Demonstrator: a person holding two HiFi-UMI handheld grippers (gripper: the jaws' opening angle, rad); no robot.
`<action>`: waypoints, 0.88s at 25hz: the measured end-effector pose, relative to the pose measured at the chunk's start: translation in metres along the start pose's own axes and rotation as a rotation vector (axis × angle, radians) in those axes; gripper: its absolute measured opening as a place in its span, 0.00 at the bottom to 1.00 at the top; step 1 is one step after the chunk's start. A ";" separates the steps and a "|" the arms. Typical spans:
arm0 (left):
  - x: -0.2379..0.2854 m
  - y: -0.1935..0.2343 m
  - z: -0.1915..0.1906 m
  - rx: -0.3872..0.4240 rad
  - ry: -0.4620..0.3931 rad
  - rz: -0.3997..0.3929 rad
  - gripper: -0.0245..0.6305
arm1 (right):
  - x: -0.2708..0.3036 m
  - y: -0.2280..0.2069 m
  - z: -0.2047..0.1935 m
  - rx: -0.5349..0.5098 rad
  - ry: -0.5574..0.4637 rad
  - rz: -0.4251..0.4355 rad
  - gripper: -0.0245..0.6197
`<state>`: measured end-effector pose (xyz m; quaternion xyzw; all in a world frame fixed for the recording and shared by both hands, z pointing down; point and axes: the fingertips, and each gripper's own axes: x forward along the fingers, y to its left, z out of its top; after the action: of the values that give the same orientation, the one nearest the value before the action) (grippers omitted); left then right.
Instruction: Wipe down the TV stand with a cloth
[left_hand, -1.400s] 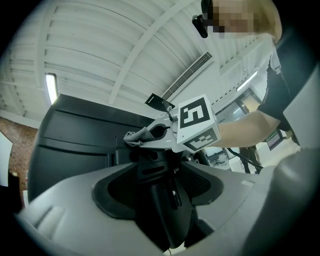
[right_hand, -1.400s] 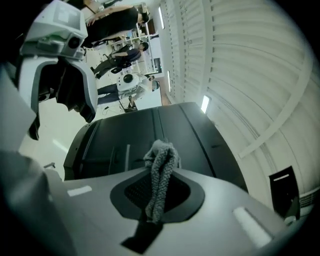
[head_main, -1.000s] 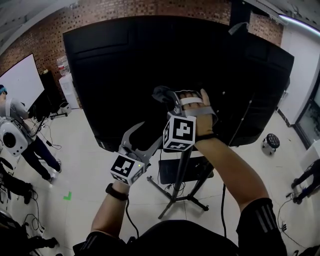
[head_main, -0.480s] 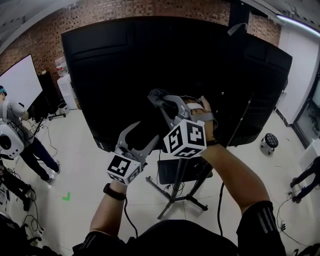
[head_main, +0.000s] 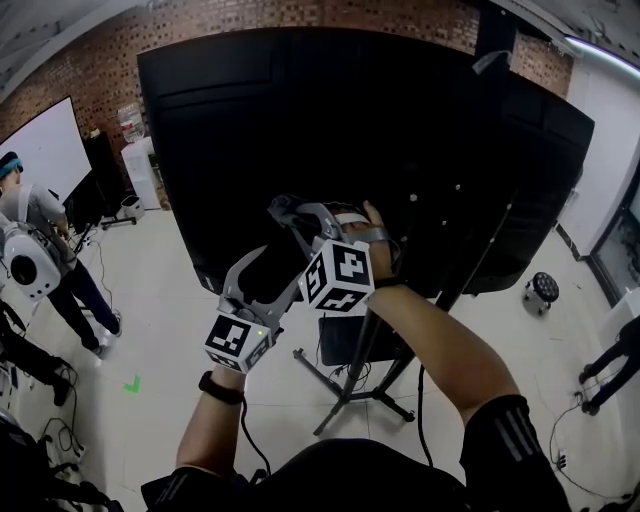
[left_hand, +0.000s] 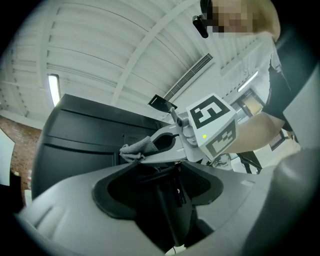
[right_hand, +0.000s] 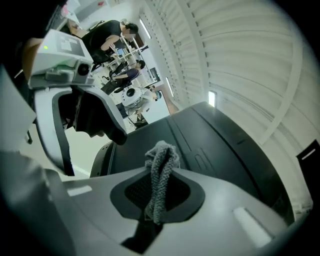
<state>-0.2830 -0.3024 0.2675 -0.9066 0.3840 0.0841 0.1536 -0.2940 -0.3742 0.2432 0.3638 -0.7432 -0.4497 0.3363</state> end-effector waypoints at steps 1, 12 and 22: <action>-0.002 0.002 -0.003 -0.003 0.011 0.005 0.48 | 0.006 0.003 -0.002 0.005 0.010 0.012 0.08; 0.005 -0.002 -0.013 0.001 0.007 -0.009 0.48 | -0.001 -0.002 -0.042 -0.047 0.141 -0.034 0.07; 0.036 -0.026 -0.018 -0.029 -0.003 -0.076 0.48 | -0.026 -0.013 -0.078 -0.201 0.325 -0.068 0.08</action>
<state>-0.2387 -0.3161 0.2805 -0.9224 0.3481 0.0849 0.1441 -0.2127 -0.3895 0.2559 0.4212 -0.6176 -0.4683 0.4710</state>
